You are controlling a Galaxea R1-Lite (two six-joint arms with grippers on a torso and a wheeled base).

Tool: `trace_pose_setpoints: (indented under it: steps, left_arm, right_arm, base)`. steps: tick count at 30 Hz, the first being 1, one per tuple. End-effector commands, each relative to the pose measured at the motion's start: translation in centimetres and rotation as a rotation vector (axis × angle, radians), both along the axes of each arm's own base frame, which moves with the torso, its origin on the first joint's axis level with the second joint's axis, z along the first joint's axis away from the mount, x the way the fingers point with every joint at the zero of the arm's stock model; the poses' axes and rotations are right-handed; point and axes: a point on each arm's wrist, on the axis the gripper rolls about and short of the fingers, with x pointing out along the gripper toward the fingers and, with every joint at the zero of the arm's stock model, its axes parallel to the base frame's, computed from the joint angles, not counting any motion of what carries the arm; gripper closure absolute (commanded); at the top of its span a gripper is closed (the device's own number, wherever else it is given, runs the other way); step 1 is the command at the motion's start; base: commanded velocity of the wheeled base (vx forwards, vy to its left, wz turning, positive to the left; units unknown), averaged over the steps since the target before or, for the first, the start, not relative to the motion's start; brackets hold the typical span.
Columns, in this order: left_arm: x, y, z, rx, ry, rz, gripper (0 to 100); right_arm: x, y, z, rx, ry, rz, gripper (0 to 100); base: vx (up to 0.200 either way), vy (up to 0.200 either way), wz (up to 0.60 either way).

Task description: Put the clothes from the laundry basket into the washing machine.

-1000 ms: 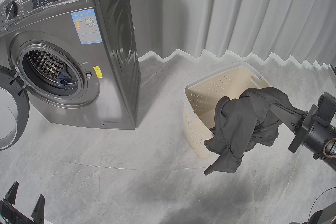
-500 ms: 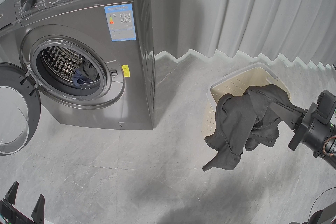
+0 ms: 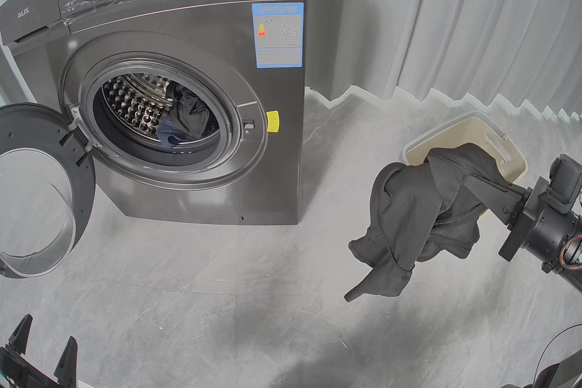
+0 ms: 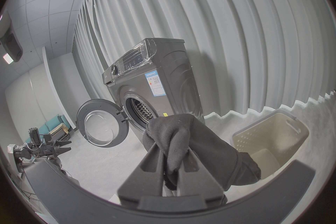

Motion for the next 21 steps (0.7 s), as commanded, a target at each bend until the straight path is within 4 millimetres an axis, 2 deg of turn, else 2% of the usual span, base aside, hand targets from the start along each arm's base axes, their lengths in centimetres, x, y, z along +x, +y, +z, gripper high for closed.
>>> trace_pose_setpoints:
  steps: [1, 12, 18, 21]
  left_arm:
    - [0.00, 0.00, -0.48, 0.000, 0.000, 0.002, 0]
    - [0.00, 0.00, -0.48, -0.002, 0.000, 0.001, 0]
    - [0.00, 0.00, -0.48, -0.002, 0.000, 0.001, 0]
    - [0.00, 0.00, -0.48, -0.002, 0.000, 0.001, 0]
  right_arm:
    - [0.03, 0.13, 0.22, 0.006, -0.005, 0.007, 100]
    - [-0.02, 0.31, 0.52, 0.013, -0.013, 0.044, 100]
    - [0.20, 0.25, 0.41, 0.008, -0.009, 0.033, 100]
    - [0.23, 0.20, 0.41, 0.008, -0.009, 0.030, 100]
  base:
    - [0.000, 0.200, 0.00]
    - [0.000, 0.200, 0.00]
    - [0.000, 0.000, 0.00]
    - [-0.200, 0.000, 0.00]
